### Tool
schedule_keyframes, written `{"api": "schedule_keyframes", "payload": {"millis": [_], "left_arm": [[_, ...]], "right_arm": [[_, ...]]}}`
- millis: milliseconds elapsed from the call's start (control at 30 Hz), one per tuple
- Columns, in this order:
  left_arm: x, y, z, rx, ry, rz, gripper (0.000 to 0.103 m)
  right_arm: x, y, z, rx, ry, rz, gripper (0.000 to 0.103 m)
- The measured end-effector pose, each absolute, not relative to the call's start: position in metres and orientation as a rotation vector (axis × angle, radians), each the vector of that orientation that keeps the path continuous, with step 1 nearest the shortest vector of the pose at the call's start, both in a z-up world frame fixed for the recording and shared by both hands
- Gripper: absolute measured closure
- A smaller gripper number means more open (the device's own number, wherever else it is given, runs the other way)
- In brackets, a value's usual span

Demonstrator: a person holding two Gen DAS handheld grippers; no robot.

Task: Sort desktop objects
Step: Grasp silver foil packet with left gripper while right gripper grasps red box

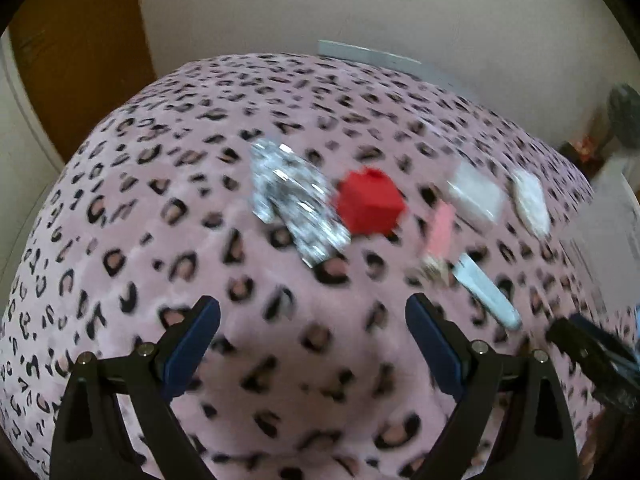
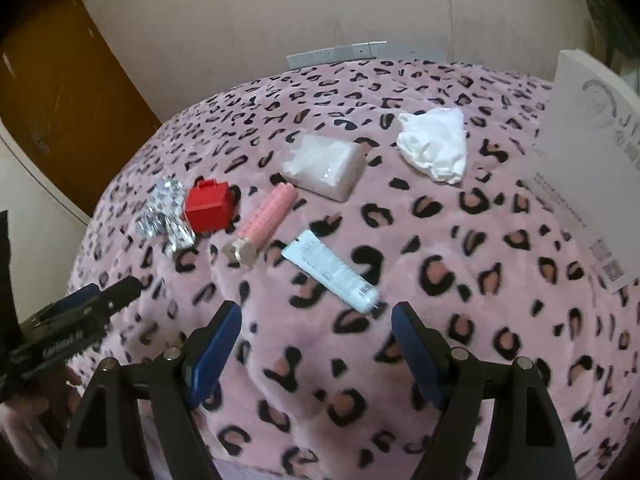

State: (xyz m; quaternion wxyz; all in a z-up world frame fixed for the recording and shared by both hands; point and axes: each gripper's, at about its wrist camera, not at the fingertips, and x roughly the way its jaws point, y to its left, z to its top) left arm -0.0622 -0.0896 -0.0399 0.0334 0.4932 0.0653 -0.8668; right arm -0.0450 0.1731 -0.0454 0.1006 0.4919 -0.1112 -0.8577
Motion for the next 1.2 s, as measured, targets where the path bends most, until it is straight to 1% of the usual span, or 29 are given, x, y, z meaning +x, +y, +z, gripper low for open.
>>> {"api": "schedule_keyframes", "payload": {"millis": [167, 300, 533, 733, 833, 933, 1067, 1200], "left_arm": [[-0.099, -0.120, -0.049, 1.483, 0.334, -2.578, 0.008], [-0.129, -0.136, -0.064, 1.476, 0.410, -2.510, 0.008], [-0.166, -0.149, -0.092, 1.529, 0.527, -2.455, 0.008], [-0.181, -0.150, -0.109, 1.569, 0.609, -2.447, 0.008], [-0.187, -0.152, -0.116, 1.582, 0.640, -2.435, 0.005], [-0.192, -0.153, -0.123, 1.595, 0.670, -2.423, 0.001], [-0.198, -0.156, -0.131, 1.611, 0.725, -2.410, 0.000], [-0.204, -0.148, -0.134, 1.625, 0.680, -2.413, 0.000]], "right_arm": [[-0.084, 0.143, -0.038, 1.390, -0.352, -2.486, 0.023], [-0.124, 0.114, -0.040, 1.377, -0.419, -2.413, 0.023], [-0.176, 0.079, -0.065, 1.459, -0.514, -2.306, 0.023], [-0.195, 0.063, -0.087, 1.556, -0.545, -2.221, 0.023], [-0.199, 0.060, -0.100, 1.613, -0.542, -2.191, 0.023], [-0.199, 0.051, -0.110, 1.638, -0.474, -2.186, 0.023], [-0.200, 0.046, -0.117, 1.619, -0.426, -2.223, 0.023], [-0.203, 0.038, -0.124, 1.605, -0.337, -2.254, 0.023]]}}
